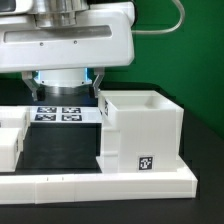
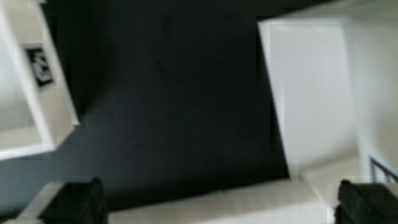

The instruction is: Assemble drawer

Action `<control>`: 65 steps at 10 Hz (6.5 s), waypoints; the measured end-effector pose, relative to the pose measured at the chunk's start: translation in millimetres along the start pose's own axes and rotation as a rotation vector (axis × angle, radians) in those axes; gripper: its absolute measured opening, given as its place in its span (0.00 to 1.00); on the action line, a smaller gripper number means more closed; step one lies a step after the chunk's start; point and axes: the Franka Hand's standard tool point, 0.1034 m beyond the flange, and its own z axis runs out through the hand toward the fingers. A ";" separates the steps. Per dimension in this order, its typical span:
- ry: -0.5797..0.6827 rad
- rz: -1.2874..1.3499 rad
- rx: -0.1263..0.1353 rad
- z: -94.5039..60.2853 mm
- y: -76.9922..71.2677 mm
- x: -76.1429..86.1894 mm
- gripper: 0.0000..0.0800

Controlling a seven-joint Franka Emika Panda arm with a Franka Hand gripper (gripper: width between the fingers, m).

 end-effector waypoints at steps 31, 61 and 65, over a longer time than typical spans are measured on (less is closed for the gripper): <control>0.063 -0.103 -0.115 98.1 78.5 -39.6 0.05; -0.087 -1.598 -0.218 81.8 54.9 -27.6 0.05; -0.088 -1.593 -0.217 82.8 55.4 -28.2 0.05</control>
Offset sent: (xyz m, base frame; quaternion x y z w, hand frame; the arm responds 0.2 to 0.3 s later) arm -0.0275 -0.0428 -0.0257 -0.0688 0.0453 0.0163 0.9965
